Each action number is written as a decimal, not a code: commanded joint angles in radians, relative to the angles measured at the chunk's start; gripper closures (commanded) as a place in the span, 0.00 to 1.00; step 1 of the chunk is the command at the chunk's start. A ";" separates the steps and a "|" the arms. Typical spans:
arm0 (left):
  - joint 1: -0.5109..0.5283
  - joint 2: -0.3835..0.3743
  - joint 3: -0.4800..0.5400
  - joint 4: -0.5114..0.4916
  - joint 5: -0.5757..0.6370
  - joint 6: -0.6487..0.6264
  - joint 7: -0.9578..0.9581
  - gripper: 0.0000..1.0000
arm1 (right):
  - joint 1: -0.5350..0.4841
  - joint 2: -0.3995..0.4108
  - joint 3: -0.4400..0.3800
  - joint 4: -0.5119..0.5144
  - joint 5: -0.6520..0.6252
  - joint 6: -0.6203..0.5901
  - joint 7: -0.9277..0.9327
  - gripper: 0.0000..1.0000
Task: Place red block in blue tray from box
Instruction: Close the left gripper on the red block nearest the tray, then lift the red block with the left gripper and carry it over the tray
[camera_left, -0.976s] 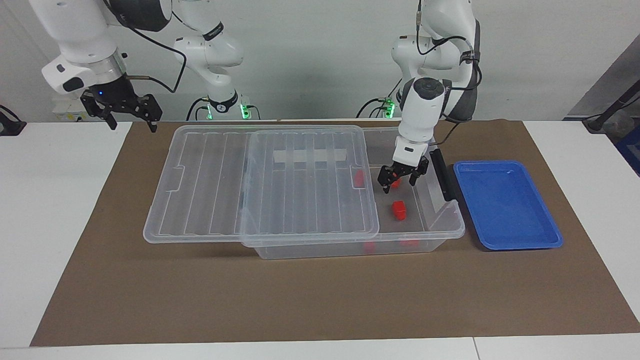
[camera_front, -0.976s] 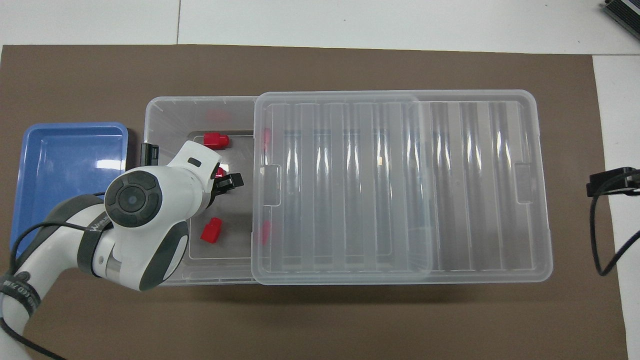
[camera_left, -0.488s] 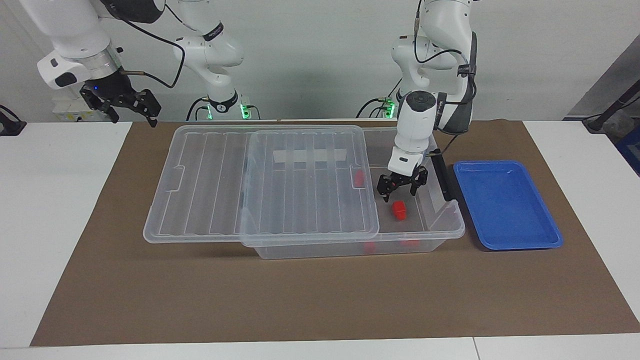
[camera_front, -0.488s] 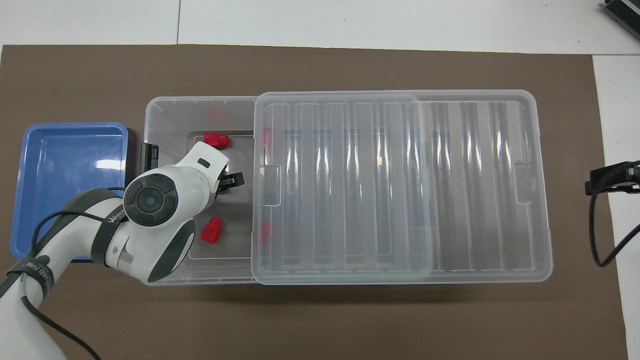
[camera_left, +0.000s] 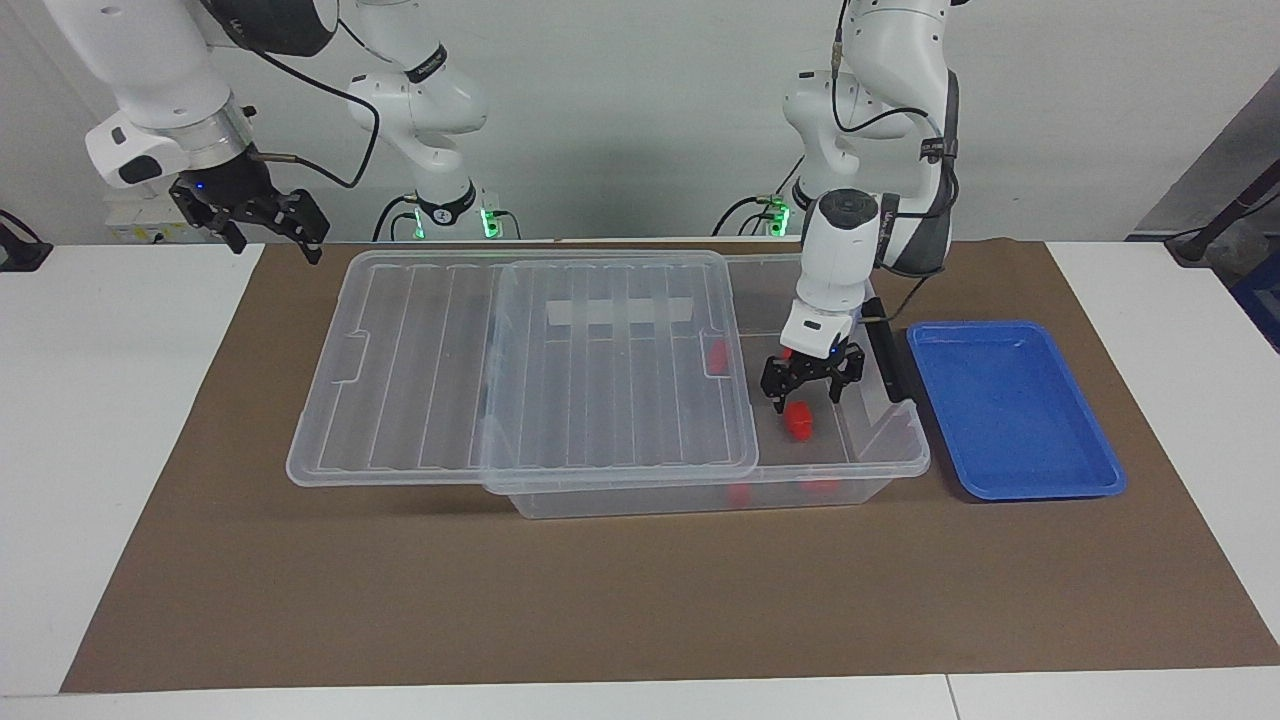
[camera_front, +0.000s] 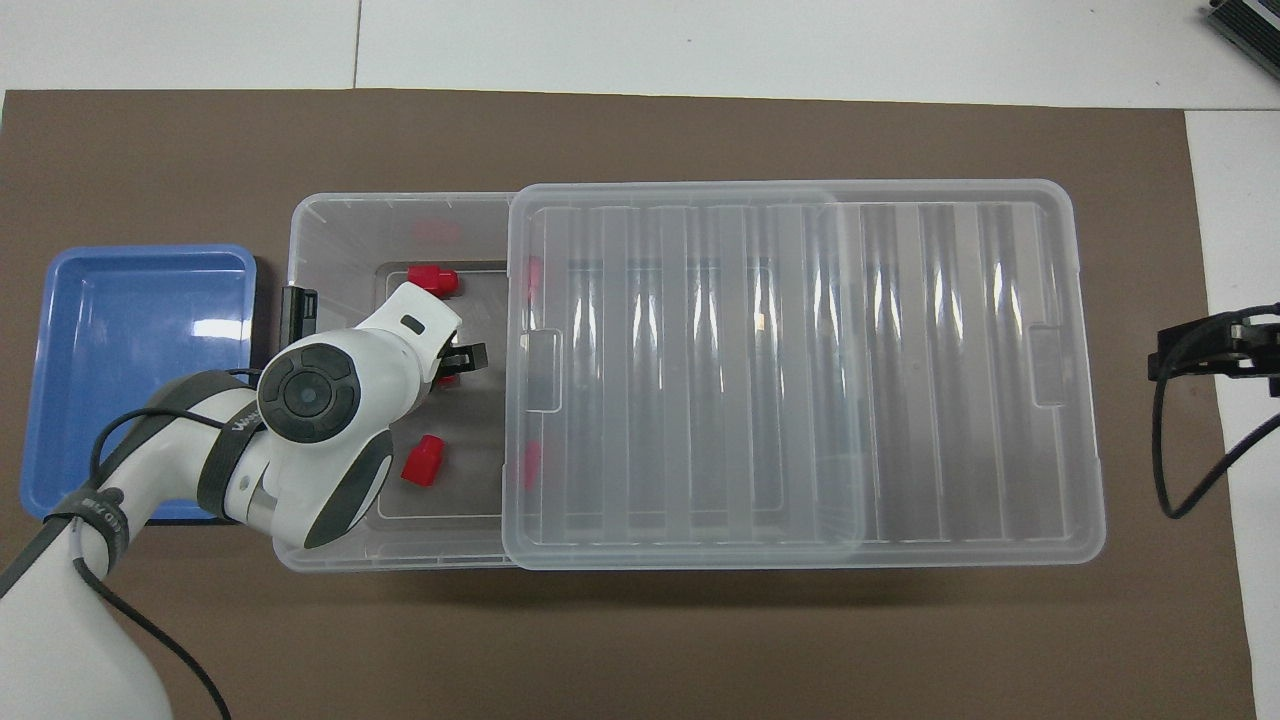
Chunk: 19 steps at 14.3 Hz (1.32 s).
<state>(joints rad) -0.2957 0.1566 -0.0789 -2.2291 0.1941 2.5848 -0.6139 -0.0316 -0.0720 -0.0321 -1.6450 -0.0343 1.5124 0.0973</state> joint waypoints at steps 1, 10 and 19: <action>-0.006 0.021 0.002 0.008 0.024 0.035 -0.003 0.00 | -0.004 0.001 0.011 0.002 0.042 0.028 0.038 0.00; -0.014 0.060 0.004 0.016 0.024 0.060 -0.001 0.87 | -0.002 -0.002 0.012 -0.013 0.040 0.060 0.033 0.00; -0.016 0.024 -0.004 0.227 0.057 -0.298 0.032 1.00 | -0.002 -0.002 0.012 -0.012 0.040 0.060 0.039 0.00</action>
<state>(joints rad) -0.2992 0.2001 -0.0862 -2.1034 0.2258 2.4424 -0.5931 -0.0314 -0.0704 -0.0237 -1.6479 -0.0105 1.5541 0.1099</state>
